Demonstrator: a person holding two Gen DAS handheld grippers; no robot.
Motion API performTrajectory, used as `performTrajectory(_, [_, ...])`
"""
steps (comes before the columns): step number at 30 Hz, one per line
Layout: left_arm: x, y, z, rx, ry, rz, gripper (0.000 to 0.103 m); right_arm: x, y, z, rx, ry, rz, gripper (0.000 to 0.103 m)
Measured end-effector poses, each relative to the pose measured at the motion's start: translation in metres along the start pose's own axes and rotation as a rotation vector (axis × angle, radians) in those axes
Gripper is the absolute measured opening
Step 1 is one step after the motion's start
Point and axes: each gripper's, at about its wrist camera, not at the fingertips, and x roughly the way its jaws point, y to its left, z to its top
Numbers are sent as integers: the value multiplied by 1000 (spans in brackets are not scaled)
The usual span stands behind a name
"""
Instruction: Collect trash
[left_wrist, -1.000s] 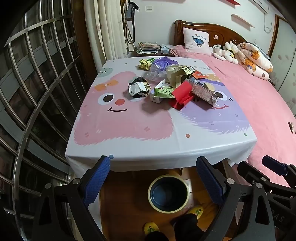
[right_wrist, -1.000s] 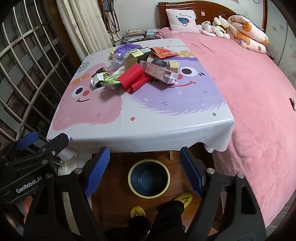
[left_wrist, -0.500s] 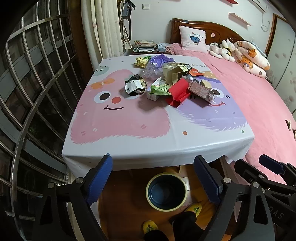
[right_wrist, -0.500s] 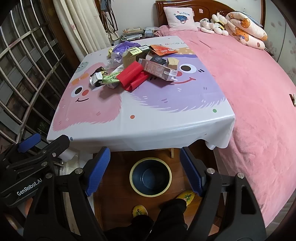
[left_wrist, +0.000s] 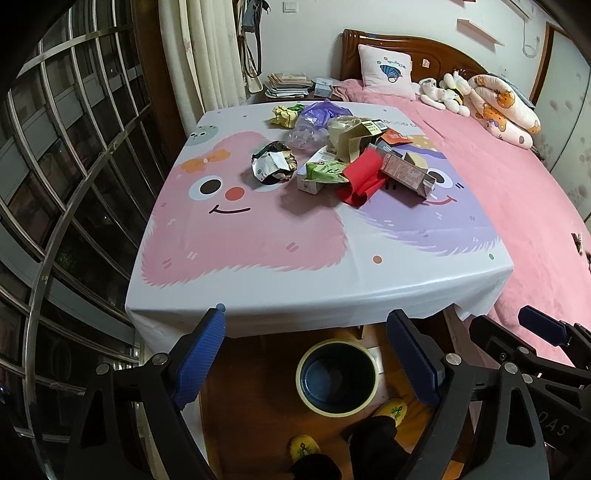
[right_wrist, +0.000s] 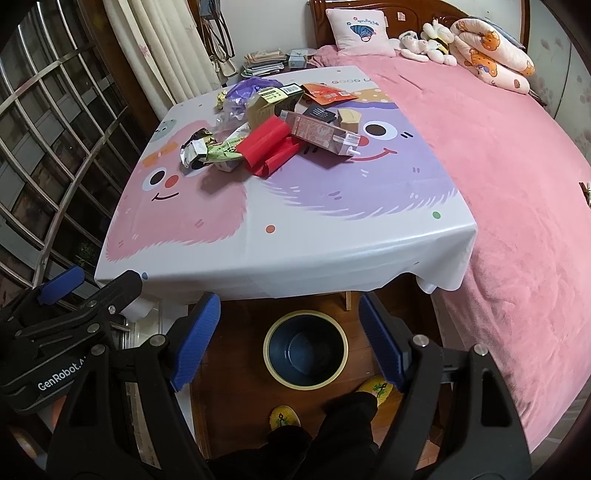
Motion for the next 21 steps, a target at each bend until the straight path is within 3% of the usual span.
performTrajectory(21, [10, 8, 1, 4, 11, 2, 90, 20, 22, 7, 12, 10, -10, 76])
